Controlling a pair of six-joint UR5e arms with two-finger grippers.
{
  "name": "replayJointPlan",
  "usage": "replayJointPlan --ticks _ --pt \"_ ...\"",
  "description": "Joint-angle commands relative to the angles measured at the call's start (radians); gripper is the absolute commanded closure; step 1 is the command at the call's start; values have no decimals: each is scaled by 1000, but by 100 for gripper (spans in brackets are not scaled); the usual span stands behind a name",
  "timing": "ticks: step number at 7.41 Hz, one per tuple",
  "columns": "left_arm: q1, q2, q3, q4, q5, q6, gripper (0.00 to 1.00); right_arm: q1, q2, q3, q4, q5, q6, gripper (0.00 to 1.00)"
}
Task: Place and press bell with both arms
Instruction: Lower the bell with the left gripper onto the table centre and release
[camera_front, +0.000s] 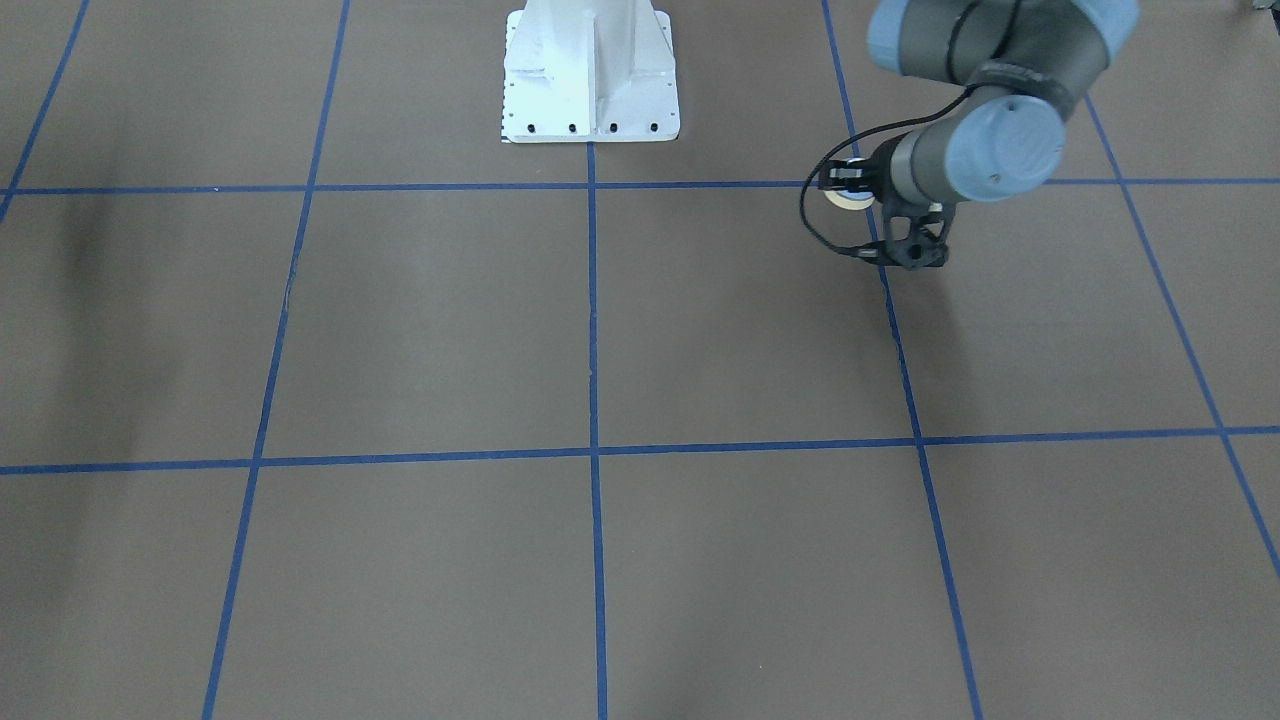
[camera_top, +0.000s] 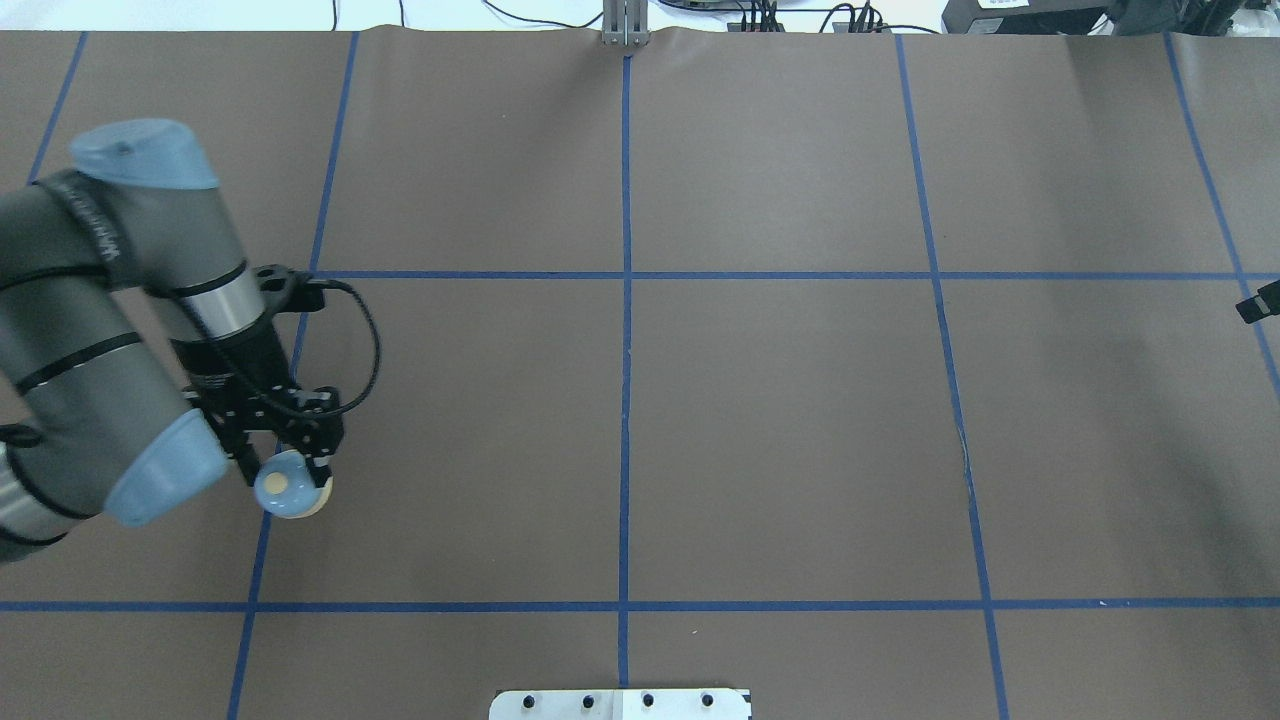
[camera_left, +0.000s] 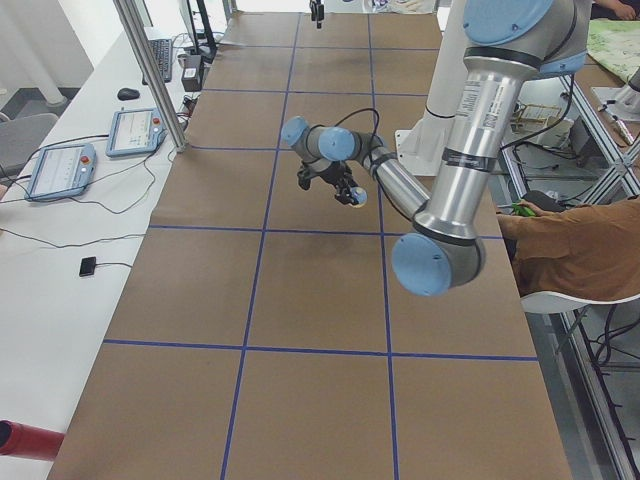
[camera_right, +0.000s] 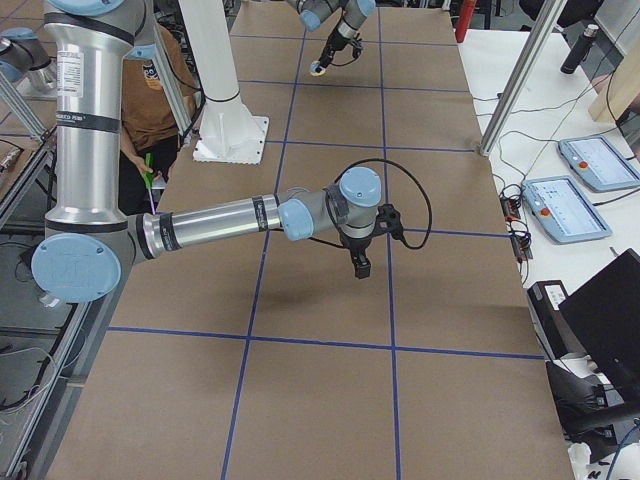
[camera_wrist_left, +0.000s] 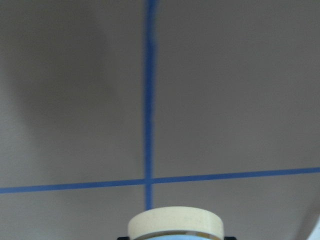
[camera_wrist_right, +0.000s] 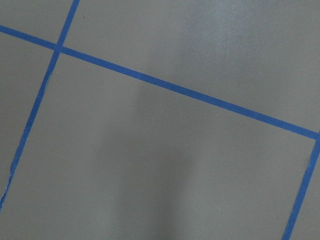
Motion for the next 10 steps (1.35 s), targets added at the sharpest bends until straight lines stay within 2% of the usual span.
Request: replayJointPlan --ticks 1,2,5,6,8,10 --pt "56 -409 393 31 25 -34 100 0 0 -16 1 -1 0 0" --pt "66 -502 521 -4 23 -34 100 0 0 -13 1 0 -1 0" --pt "112 -593 764 -353 23 -257 100 0 0 -21 1 -4 -1 0" --pt "119 -619 821 -396 23 -272 100 0 0 -28 1 -3 -1 0" --pt "130 -632 843 -400 34 -273 97 0 0 -28 1 -1 -1 0" --pt "139 -633 855 -417 60 -281 89 0 0 -38 1 -1 -1 0"
